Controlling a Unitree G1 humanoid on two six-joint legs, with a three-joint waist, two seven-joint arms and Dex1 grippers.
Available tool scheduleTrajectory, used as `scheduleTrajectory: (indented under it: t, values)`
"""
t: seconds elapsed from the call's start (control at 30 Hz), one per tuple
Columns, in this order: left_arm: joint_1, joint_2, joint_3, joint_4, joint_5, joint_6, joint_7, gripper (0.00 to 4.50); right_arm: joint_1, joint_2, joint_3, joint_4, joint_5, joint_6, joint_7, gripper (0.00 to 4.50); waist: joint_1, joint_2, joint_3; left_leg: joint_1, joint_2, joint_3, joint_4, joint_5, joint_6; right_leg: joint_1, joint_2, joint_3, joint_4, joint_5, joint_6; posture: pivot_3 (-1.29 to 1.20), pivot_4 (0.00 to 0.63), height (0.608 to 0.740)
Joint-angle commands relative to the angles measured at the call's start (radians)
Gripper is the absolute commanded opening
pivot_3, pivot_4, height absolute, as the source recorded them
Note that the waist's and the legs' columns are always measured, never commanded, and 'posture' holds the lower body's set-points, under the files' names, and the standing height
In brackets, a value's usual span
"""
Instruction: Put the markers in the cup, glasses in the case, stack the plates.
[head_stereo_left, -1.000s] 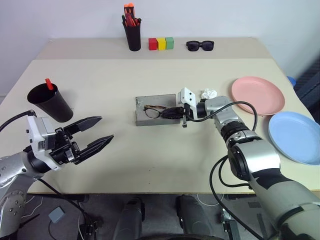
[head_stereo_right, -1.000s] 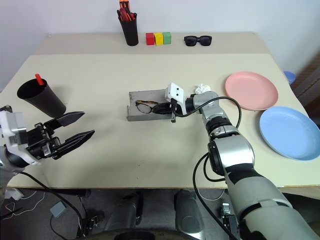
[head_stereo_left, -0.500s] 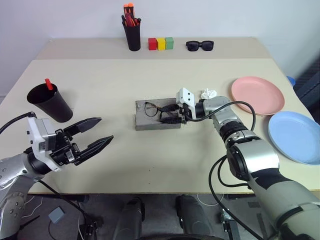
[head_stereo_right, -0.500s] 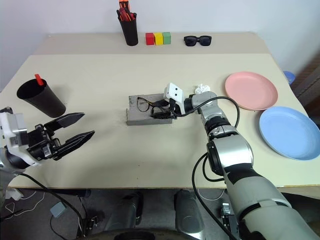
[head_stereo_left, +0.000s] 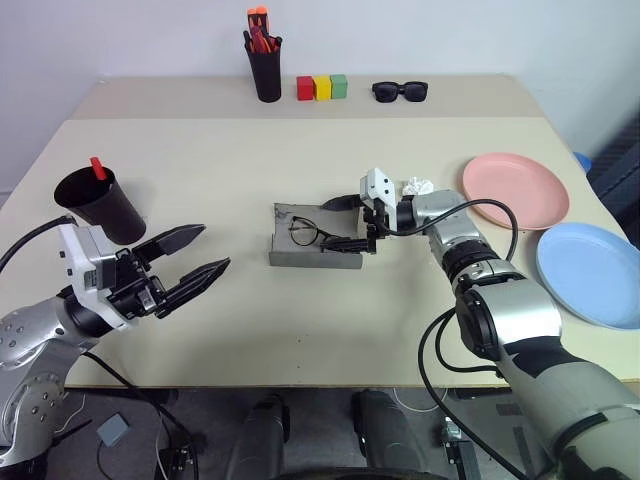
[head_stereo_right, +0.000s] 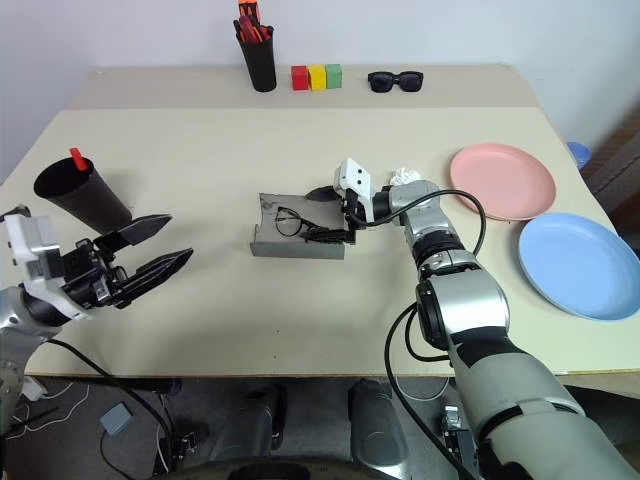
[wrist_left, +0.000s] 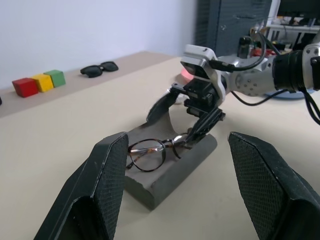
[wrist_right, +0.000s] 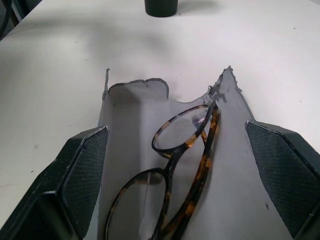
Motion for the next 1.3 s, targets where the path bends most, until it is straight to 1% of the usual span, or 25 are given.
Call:
scheduleTrajectory:
  t: [0.03, 0.2, 0.3, 0.43, 0.53, 0.6, 0.67, 0.77, 0.8, 0.87, 0.93, 1.0, 1.13, 1.23, 1.3]
  values:
    - [-0.008, -0.002, 0.009, 0.005, 0.003, -0.011, 0.008, 3.24, -0.023, -0.022, 0.001, -0.044, 0.012, 0.080, 0.055, 4.47, 0.000, 0.000, 0.000, 0.000, 0.000, 0.000, 0.000, 0.000, 0.000, 0.000, 0.000, 0.000, 0.000, 0.000, 0.000, 0.00, 0.150, 0.740]
    - [0.022, 0.028, 0.036, 0.052, 0.020, -0.016, -0.032, 3.24, -0.027, -0.025, 0.029, -0.073, 0.005, 0.184, 0.127, 4.47, -0.001, 0.000, 0.000, 0.000, 0.000, 0.000, 0.000, 0.000, 0.000, 0.000, 0.000, 0.000, 0.000, 0.000, 0.000, 0.00, 0.150, 0.740]
    - [-0.016, 0.065, 0.035, 0.103, 0.052, -0.002, -0.015, 3.24, -0.032, -0.017, 0.020, -0.090, 0.020, 0.206, 0.113, 4.47, 0.000, 0.000, 0.000, 0.000, 0.000, 0.000, 0.000, 0.000, 0.000, 0.000, 0.000, 0.000, 0.000, 0.000, 0.000, 0.00, 0.150, 0.740]
    - [-0.104, 0.075, 0.002, 0.147, 0.112, -0.010, 0.049, 3.24, -0.045, -0.013, -0.017, -0.104, 0.057, 0.211, 0.065, 4.47, 0.003, 0.000, 0.000, 0.000, 0.000, 0.000, 0.000, 0.000, 0.000, 0.000, 0.000, 0.000, 0.000, 0.000, 0.000, 0.00, 0.150, 0.740]
    - [-0.224, 0.046, -0.068, 0.166, 0.212, 0.002, 0.181, 3.24, -0.048, -0.038, -0.067, -0.148, 0.106, 0.188, 0.011, 4.47, 0.007, 0.000, 0.000, 0.000, 0.000, 0.000, 0.000, 0.000, 0.000, 0.000, 0.000, 0.000, 0.000, 0.000, 0.000, 0.00, 0.150, 0.740]
    - [-0.283, 0.035, -0.120, 0.179, 0.269, -0.004, 0.216, 3.24, -0.036, -0.057, -0.089, -0.205, 0.139, 0.213, 0.014, 4.47, 0.007, 0.000, 0.000, -0.001, 0.000, -0.001, 0.000, 0.000, -0.001, 0.000, 0.000, 0.000, 0.000, 0.000, 0.000, 0.00, 0.150, 0.740]
    - [-0.352, 0.021, -0.165, 0.207, 0.268, 0.033, 0.227, 3.24, -0.007, -0.076, -0.114, -0.299, 0.176, 0.244, -0.014, 4.47, 0.004, 0.000, 0.000, -0.001, -0.001, -0.001, 0.000, 0.001, -0.001, 0.000, 0.000, 0.000, 0.000, 0.000, 0.001, 0.00, 0.150, 0.740]
    - [-0.482, 0.006, -0.236, 0.310, 0.286, 0.115, 0.245, 2.42, 0.058, -0.106, -0.135, -0.459, 0.208, 0.284, -0.086, 4.50, 0.006, 0.000, 0.000, -0.001, -0.001, -0.001, 0.000, 0.001, -0.001, 0.000, 0.000, -0.001, 0.001, 0.000, 0.001, 0.00, 0.150, 0.740]
    - [-0.521, 0.000, -0.261, 0.344, 0.305, 0.108, 0.237, 1.99, 0.088, -0.117, -0.135, -0.518, 0.207, 0.293, -0.119, 4.50, 0.005, 0.000, 0.000, -0.001, -0.001, -0.002, 0.000, 0.001, -0.001, 0.000, 0.000, -0.001, 0.001, 0.000, 0.001, 0.00, 0.150, 0.740]
    - [-0.638, -0.026, -0.332, 0.469, 0.386, 0.086, 0.256, 0.89, 0.191, -0.158, -0.134, -0.690, 0.215, 0.347, -0.161, 4.50, 0.008, 0.000, 0.000, -0.001, -0.001, -0.001, 0.000, 0.001, -0.001, 0.000, 0.000, -0.001, 0.001, 0.000, 0.001, 0.00, 0.150, 0.740]
    - [-0.747, -0.054, -0.376, 0.602, 0.461, 0.064, 0.292, 0.05, 0.293, -0.204, -0.134, -0.842, 0.232, 0.424, -0.181, 4.50, 0.016, -0.001, 0.000, -0.001, -0.001, -0.001, 0.001, 0.001, -0.001, 0.000, 0.000, -0.001, 0.001, 0.000, 0.001, 0.00, 0.150, 0.740]
    - [-0.822, -0.073, -0.401, 0.703, 0.520, 0.009, 0.307, 0.05, 0.372, -0.242, -0.132, -0.953, 0.250, 0.487, -0.191, 4.50, 0.020, -0.001, 0.000, -0.002, -0.001, -0.001, 0.001, 0.001, -0.001, -0.001, 0.000, -0.001, 0.001, 0.000, 0.001, 0.00, 0.150, 0.740]
    - [-0.964, -0.084, -0.514, 0.898, 0.711, -0.108, 0.359, 0.05, 0.539, -0.336, -0.163, -1.167, 0.312, 0.628, -0.205, 4.50, 0.021, 0.000, 0.000, -0.003, -0.001, -0.001, 0.001, 0.001, -0.001, -0.002, -0.001, -0.001, 0.000, 0.000, 0.001, 0.00, 0.150, 0.740]
    - [-1.131, -0.121, -0.588, 1.145, 0.745, -0.082, 0.208, 0.05, 0.692, -0.422, -0.236, -1.342, 0.374, 0.734, -0.235, 4.50, 0.034, -0.001, 0.000, -0.003, -0.001, -0.001, 0.001, 0.001, -0.001, -0.002, -0.001, -0.001, 0.000, 0.000, 0.001, 0.00, 0.150, 0.740]
    - [-1.225, -0.134, -0.656, 1.295, 0.807, -0.088, 0.118, 0.05, 0.776, -0.467, -0.271, -1.428, 0.408, 0.789, -0.249, 4.50, 0.034, -0.001, 0.000, -0.004, -0.002, -0.001, 0.003, 0.001, -0.001, -0.002, -0.001, -0.002, 0.000, 0.000, 0.001, 0.00, 0.150, 0.740]
